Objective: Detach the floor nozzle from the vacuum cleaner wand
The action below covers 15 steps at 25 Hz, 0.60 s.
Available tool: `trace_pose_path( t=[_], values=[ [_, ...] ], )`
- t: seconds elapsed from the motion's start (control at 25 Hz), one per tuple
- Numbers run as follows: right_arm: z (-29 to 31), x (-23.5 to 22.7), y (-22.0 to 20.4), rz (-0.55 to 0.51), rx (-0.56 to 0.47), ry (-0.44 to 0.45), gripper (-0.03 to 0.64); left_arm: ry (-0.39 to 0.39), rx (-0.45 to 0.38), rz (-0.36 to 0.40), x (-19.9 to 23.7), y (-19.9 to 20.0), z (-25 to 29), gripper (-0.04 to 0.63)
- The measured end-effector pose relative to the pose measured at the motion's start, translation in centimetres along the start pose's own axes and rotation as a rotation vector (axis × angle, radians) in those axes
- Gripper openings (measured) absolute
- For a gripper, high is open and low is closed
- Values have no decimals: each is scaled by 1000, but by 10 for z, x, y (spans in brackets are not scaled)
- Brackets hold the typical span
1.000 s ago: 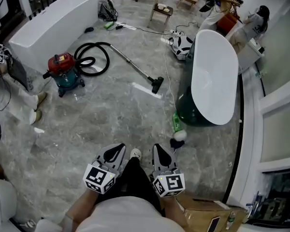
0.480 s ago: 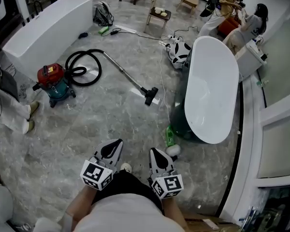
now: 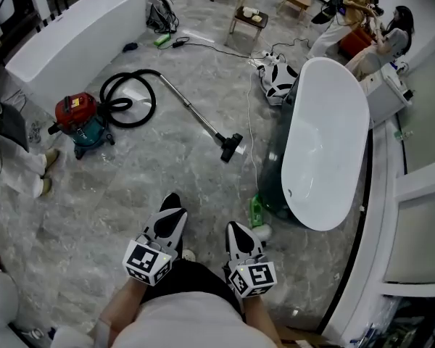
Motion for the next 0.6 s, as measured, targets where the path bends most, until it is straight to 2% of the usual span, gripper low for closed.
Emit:
trace_pose_path(
  t=[0.24, 0.44, 0.6],
  values=[
    [57, -34, 16, 17, 13, -18, 15, 7, 7, 7, 43, 18, 56, 11],
    [125, -63, 51, 6, 4, -34, 15, 7, 17, 41, 98, 49, 111, 11],
    [177, -85, 82, -4, -8, -54, 15, -23, 27, 33, 135, 74, 153, 11]
  ],
)
Point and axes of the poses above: the fingertips, and each gripper's own axes: z forward along the fingers, x to its left, y out of its top, the point moved 6 cm from there along -z, backward along the fingers, and after that the axes turned 8 degrees about y, right-handed, at the moved point
